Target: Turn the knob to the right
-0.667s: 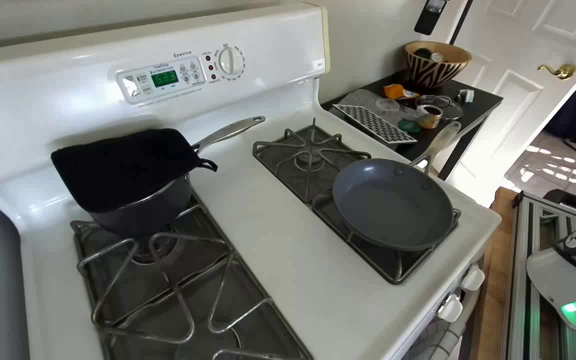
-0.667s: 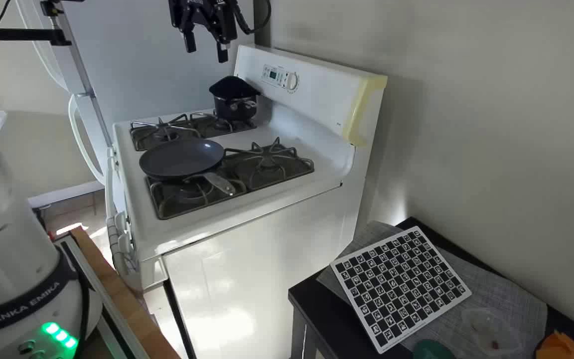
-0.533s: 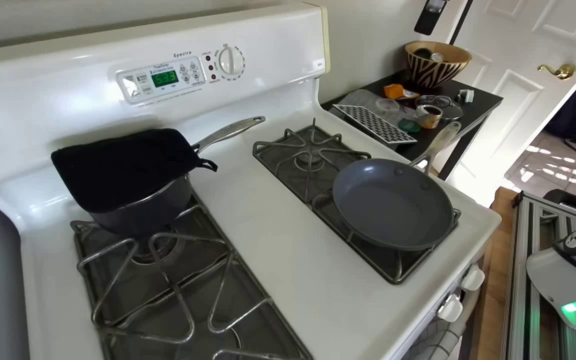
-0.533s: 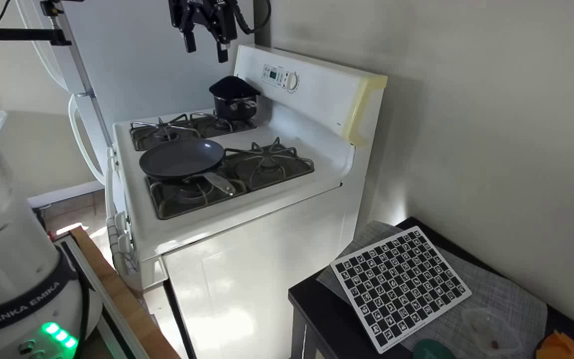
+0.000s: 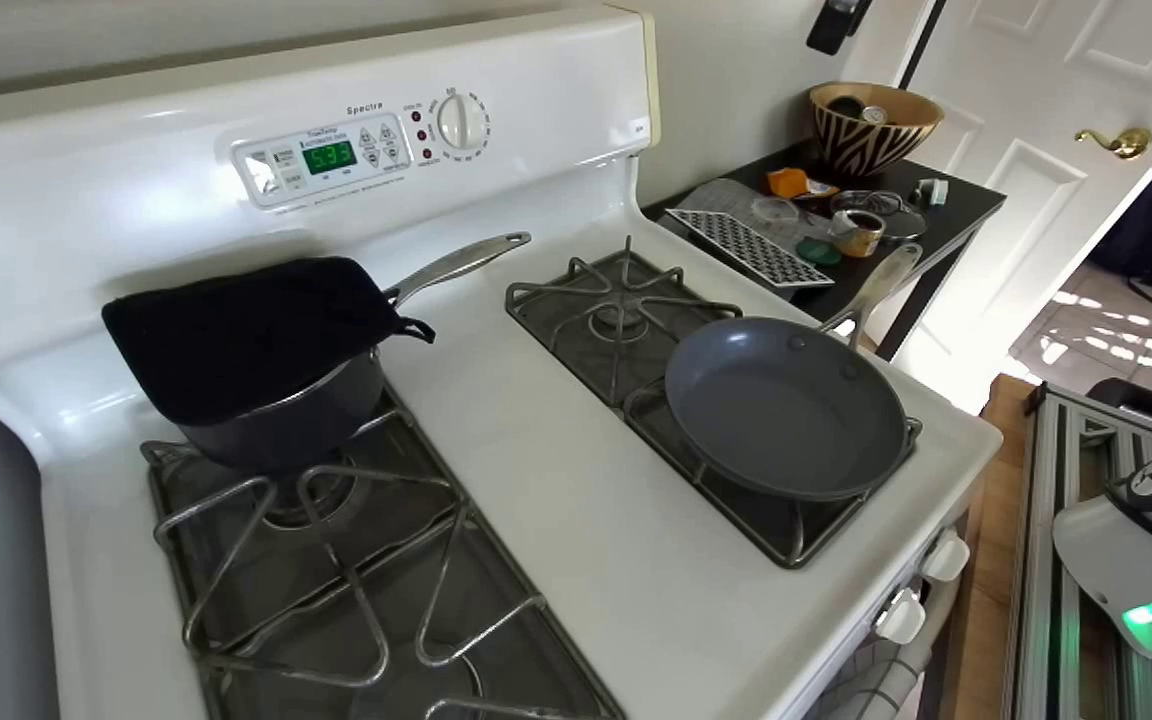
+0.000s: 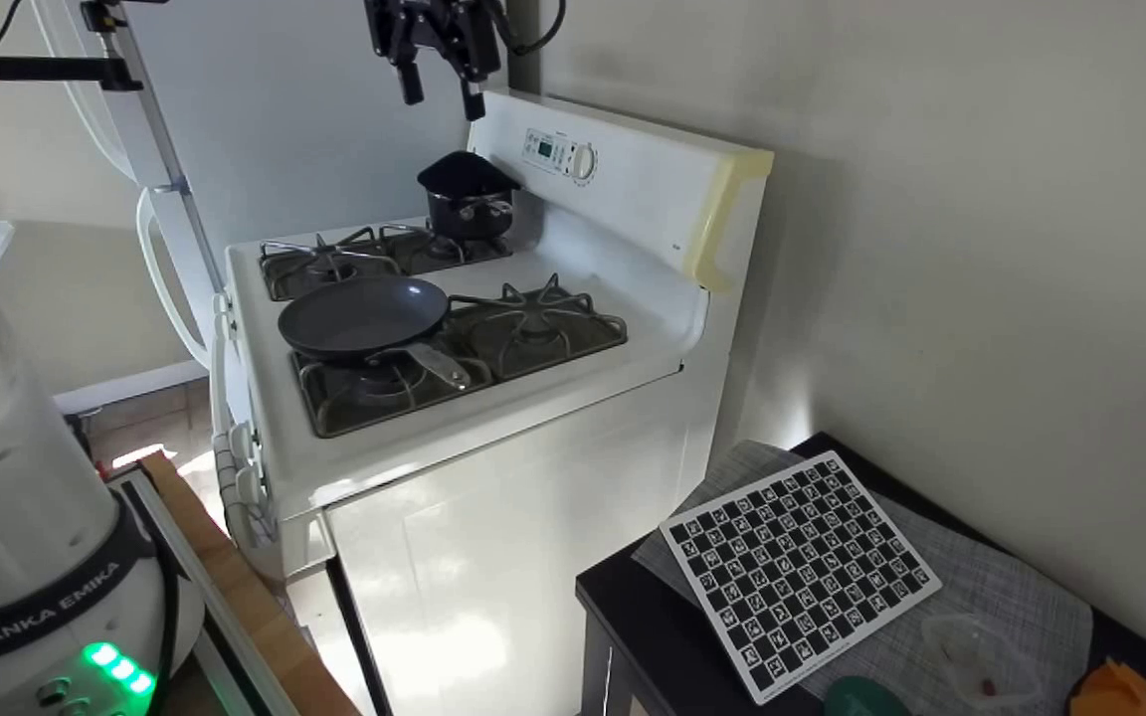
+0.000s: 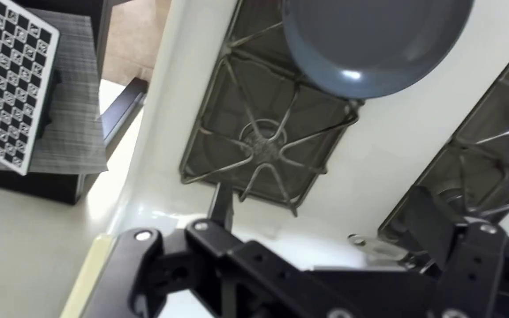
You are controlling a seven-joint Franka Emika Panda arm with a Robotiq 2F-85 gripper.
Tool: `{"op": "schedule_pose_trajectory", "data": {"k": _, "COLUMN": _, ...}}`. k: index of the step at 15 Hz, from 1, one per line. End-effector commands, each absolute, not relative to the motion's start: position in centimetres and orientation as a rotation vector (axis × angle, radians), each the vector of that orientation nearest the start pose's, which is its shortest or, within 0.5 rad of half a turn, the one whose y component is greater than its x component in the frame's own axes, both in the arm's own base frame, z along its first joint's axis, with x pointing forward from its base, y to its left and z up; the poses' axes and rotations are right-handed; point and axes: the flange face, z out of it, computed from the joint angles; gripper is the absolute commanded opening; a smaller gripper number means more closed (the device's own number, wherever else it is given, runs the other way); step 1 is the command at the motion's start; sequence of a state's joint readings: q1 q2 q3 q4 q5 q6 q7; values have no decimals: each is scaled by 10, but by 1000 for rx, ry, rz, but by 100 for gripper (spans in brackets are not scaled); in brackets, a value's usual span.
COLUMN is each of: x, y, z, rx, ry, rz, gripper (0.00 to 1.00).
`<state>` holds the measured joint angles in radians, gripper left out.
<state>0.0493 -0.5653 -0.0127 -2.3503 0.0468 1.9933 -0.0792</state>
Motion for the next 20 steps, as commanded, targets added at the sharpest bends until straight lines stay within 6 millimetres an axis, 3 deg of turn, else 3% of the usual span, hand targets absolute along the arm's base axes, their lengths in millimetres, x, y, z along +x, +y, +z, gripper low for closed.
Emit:
{"op": "schedule_pose_trajectory", "data": {"k": 1, "x": 436, "y": -6, "z": 547, "rx": -3143, "ry": -16, "rz": -450, "gripper": 100}}
{"op": "schedule_pose_trajectory", "data": {"k": 3, "x": 455, "y": -9, "z": 536, "rx": -3154, "ry": 26, "rz": -522, "gripper": 100}}
{"op": "schedule_pose_trajectory", "data": {"k": 6, "x": 483, "y": 3, "z": 517, "rx": -3154, "ry": 94, "rz": -600, "gripper": 100}}
{"op": "schedule_pose_trajectory", "data": {"k": 9, "x": 506, "y": 24, "z": 503, "rx": -3156, "ry": 128, "rz": -663, "gripper": 100}}
{"op": "schedule_pose_trajectory", "data": {"k": 16, "x": 558, "y": 79, "z": 492, "rx": -3159, "ry": 148, "rz": -837, "gripper": 100}}
{"op": "schedule_pose_trajectory", "data": {"k": 18, "x": 569, "y": 89, "z": 486, "rx": -3162, "ry": 163, "rz": -846, "gripper": 100}}
{"op": "schedule_pose_trajectory", "data": {"k": 19, "x": 554, "y": 80, "z": 492, "rx": -3164, "ry": 138, "rz": -818, "gripper": 100}}
{"op": "schedule_pose_trajectory", "data": {"k": 20, "x": 558, "y": 82, "z": 490, "rx": -3163, "ry": 139, "rz": -815, "gripper": 100}}
